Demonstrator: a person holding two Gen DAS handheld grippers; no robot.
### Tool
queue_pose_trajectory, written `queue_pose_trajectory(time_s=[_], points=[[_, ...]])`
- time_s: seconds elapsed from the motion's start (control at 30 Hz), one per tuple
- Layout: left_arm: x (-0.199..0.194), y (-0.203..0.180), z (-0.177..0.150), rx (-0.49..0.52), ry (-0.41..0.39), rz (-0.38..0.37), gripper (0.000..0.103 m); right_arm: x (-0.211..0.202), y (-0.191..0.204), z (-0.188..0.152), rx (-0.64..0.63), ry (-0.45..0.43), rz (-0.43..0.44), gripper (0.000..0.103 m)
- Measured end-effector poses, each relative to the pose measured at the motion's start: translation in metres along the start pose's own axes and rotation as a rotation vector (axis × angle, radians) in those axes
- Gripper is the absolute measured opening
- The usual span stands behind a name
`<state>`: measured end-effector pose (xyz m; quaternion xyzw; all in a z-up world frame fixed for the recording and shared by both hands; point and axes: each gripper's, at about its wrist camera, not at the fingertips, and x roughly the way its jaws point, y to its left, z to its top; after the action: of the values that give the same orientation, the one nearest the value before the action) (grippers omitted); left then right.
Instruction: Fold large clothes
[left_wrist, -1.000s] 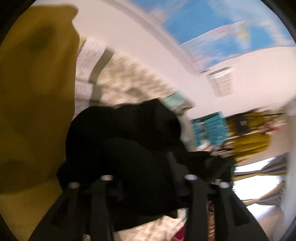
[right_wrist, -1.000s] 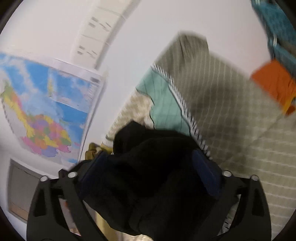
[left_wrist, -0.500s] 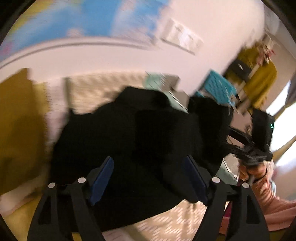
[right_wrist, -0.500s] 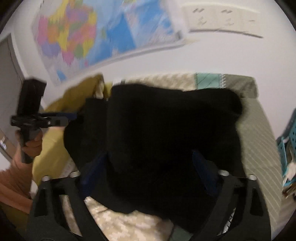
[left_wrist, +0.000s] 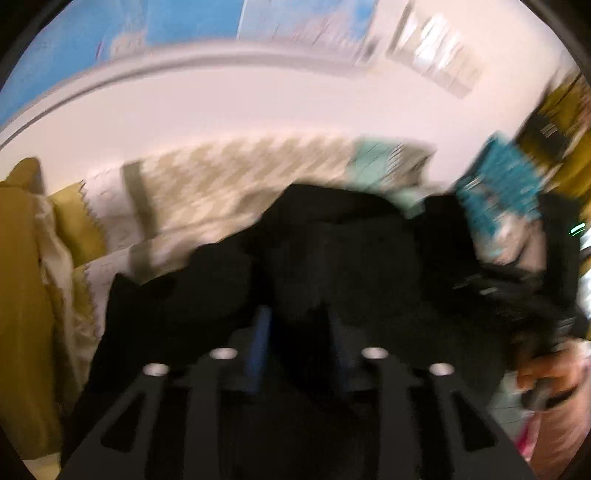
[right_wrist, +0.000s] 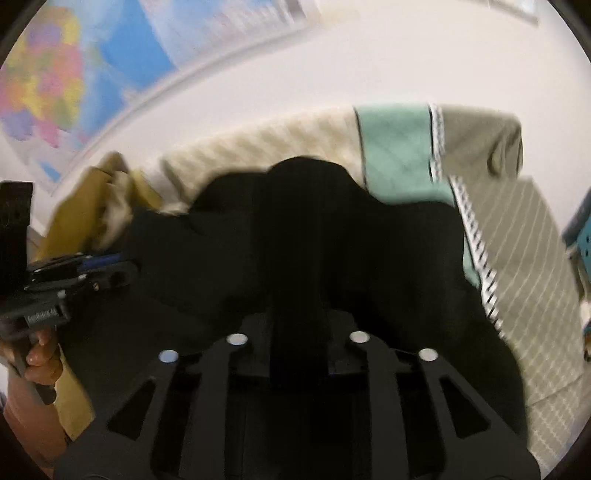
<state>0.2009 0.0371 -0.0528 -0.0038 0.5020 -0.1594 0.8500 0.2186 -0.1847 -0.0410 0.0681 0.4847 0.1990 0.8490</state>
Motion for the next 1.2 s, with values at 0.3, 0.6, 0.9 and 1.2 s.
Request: queue_pose_trajectory(time_s=[0.3, 0.6, 0.9, 1.2], points=[[-0.092, 0.048, -0.056, -0.037, -0.217, -0.001, 0.060, -0.107, -0.027, -0.057, -0.009, -0.254, 0.037, 0.088], [-0.085, 0.053, -0.135, -0.001, -0.161, 0.043, 0.076, -0.100, -0.072, -0.136, 0.121, -0.209, -0.015, 0.096], [-0.080, 0.045, -0.117, -0.077, -0.180, 0.073, 0.003, -0.132, -0.055, -0.119, 0.106, -0.276, 0.121, 0.019], [-0.128, 0.057, -0.128, -0.107, -0.230, 0.082, 0.000, -0.166, -0.107, -0.150, 0.230, -0.203, -0.106, 0.023]])
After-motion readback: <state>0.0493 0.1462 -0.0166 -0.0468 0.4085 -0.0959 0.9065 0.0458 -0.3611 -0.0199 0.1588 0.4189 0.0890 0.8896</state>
